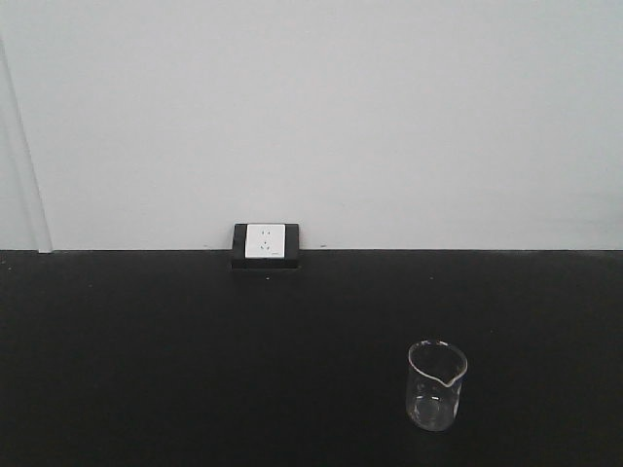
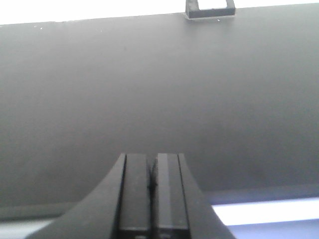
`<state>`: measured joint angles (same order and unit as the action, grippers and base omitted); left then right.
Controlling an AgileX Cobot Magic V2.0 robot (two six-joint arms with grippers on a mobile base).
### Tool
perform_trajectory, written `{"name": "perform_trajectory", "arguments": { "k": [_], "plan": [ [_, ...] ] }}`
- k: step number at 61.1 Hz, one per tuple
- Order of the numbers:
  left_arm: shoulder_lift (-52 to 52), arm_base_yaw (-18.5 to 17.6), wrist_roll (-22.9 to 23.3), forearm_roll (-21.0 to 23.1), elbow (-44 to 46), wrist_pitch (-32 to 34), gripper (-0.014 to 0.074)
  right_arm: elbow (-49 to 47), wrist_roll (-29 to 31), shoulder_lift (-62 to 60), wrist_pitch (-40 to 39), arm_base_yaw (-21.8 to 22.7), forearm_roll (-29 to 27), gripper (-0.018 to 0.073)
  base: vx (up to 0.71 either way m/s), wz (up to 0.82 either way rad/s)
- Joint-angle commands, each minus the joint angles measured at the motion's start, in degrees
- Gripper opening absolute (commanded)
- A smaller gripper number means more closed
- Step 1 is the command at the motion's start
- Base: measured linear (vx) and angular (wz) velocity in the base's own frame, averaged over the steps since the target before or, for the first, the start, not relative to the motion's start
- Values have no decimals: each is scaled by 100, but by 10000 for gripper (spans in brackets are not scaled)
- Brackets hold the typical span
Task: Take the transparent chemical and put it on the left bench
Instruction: 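Back the base away from the bench holding the dropper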
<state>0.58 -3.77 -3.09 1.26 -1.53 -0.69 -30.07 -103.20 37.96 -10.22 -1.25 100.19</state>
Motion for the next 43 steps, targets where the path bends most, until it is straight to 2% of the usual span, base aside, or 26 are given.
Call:
{"name": "perform_trajectory", "arguments": {
  "k": [1, 43],
  "plan": [
    [110, -10, 45, 4, -93, 449, -4, -174, 5, -15, 163, 20, 226, -3, -26, 0],
    [110, -10, 45, 4, -93, 449, -4, -174, 5, -15, 170, 20, 226, -3, -33, 1]
  ]
}}
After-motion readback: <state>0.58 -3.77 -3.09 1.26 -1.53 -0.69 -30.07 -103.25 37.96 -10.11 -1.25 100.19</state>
